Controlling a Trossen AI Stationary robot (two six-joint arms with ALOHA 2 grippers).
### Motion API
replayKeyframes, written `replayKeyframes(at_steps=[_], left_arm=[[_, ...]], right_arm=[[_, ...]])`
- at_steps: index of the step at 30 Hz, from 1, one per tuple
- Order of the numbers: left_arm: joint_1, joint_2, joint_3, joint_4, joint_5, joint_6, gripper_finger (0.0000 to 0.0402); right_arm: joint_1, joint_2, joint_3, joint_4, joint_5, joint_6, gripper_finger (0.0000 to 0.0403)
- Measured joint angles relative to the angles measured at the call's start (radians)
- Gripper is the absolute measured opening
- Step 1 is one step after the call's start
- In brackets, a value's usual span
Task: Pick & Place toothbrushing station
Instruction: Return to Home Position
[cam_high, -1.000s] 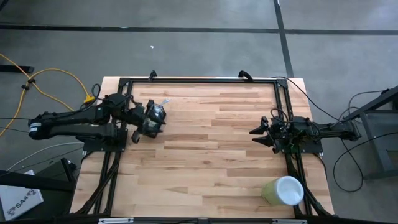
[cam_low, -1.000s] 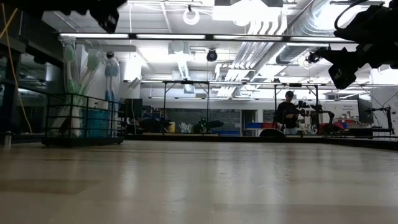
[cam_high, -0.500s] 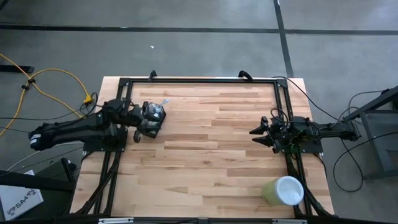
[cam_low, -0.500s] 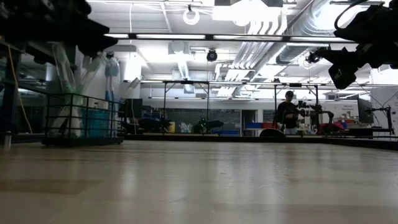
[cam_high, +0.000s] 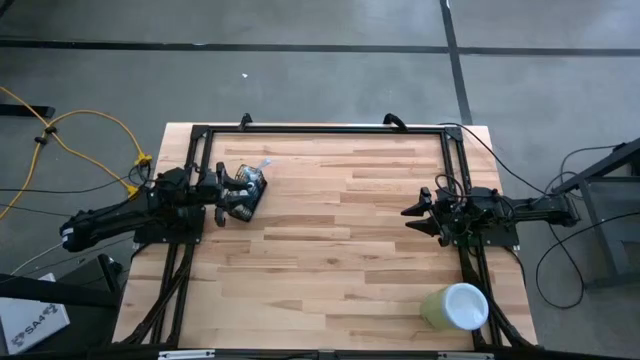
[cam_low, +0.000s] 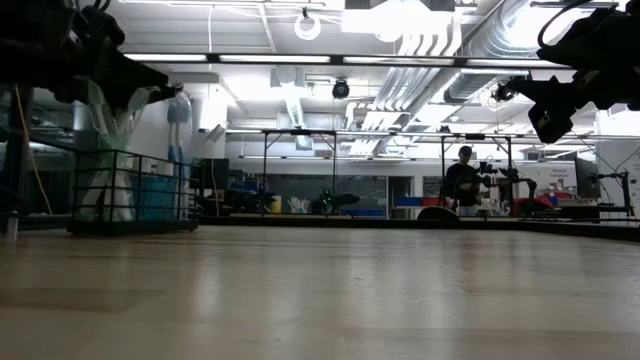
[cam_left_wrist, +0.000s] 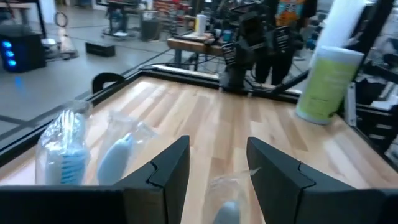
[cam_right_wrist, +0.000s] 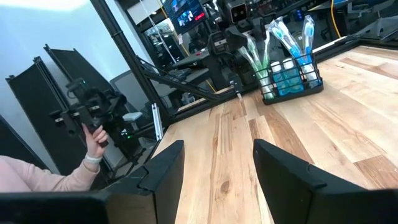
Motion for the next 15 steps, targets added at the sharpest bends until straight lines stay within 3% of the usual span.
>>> replayKeyframes(at_steps=[15], left_arm=[[0.000,-0.097,-0.049,-0.010,-0.047,0.063,0.0154]], right_arm=[[0.000,0.000,0.000,0.000,0.000,0.000,0.0184]])
